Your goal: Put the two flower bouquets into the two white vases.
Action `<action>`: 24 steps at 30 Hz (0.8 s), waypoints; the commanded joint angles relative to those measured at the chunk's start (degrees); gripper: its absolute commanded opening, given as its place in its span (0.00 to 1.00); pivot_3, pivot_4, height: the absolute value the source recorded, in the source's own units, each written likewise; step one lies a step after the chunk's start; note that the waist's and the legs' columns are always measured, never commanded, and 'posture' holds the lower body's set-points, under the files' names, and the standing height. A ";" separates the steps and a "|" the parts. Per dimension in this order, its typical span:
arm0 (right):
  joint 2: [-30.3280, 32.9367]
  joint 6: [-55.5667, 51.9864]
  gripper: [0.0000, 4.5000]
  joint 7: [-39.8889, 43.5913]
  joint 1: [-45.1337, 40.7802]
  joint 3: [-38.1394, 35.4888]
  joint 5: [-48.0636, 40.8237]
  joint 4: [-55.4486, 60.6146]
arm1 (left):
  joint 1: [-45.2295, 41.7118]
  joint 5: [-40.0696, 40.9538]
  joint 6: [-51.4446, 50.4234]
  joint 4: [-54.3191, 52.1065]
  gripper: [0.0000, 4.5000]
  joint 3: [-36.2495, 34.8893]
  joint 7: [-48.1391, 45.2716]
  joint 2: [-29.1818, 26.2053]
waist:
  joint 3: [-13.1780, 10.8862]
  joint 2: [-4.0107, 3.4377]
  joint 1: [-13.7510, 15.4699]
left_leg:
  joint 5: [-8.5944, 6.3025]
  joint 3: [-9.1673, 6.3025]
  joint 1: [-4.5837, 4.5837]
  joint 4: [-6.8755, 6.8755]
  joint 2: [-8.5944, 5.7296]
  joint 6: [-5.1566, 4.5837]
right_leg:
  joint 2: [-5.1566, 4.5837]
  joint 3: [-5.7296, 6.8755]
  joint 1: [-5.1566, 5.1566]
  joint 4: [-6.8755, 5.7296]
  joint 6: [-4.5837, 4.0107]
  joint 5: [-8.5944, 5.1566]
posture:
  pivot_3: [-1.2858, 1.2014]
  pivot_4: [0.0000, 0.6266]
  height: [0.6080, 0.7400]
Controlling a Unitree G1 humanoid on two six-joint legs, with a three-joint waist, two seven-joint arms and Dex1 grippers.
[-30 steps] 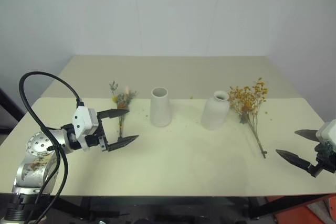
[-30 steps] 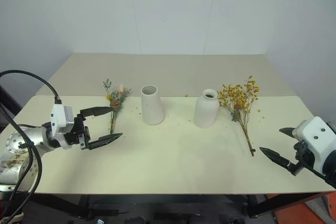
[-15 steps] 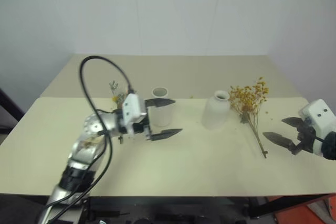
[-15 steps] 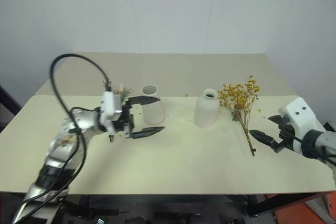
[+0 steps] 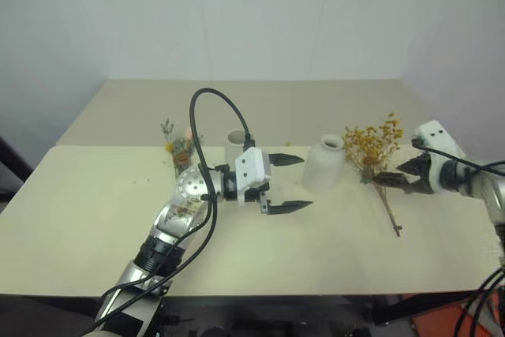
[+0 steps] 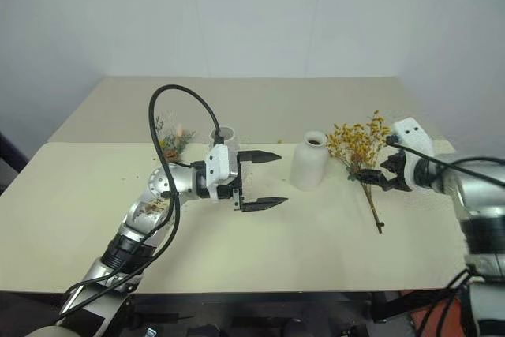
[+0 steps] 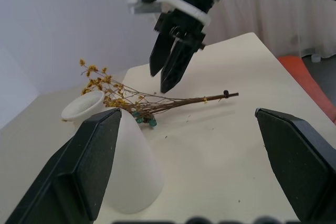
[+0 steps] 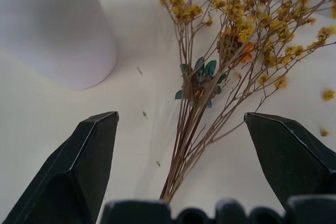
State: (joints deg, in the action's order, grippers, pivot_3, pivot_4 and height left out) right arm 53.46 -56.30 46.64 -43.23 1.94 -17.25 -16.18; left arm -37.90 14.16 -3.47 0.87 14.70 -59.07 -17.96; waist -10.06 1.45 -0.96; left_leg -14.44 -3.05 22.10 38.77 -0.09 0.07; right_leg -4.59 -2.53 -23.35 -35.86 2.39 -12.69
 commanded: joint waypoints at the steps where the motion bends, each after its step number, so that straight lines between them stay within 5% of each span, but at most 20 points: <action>1: -1.34 -0.34 1.00 0.80 -5.42 3.14 3.16 -7.54 | -0.53 -0.10 1.38 -1.18 0.99 -1.08 0.74 -0.07 | -0.01 -0.01 0.01 | 0.00 0.00 0.02 0.00 0.00 0.00 | 0.00 0.00 -0.02 0.00 0.00 0.00 | 0.52 0.24 1.00; 18: -7.15 3.61 1.00 1.68 -17.10 6.67 12.54 -31.25 | 1.22 -0.40 1.00 -3.12 0.99 -0.82 0.91 -1.44 | -0.11 -0.18 -0.05 | 0.00 0.00 0.12 0.00 -0.01 0.00 | 0.00 0.00 -0.17 -0.08 -0.02 0.03 | 0.52 0.24 1.00; 24: -6.82 3.09 0.57 2.63 -17.17 6.46 14.03 -31.52 | 1.00 -1.03 1.52 -2.14 1.00 -0.53 0.68 -1.68 | -0.12 -0.20 -0.18 | 0.00 0.01 0.11 0.01 -0.01 0.00 | 0.01 -0.02 -0.19 -0.12 -0.02 0.04 | 0.52 0.24 1.00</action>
State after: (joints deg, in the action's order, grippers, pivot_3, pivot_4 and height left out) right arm 45.51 -53.06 48.77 -58.74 8.74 -3.67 -48.26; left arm -36.69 13.41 -2.99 -0.28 14.22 -58.53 -19.69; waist -10.18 1.26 -1.14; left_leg -14.44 -3.05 22.20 38.78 -0.09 0.07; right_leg -4.58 -2.55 -23.55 -36.00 2.36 -12.66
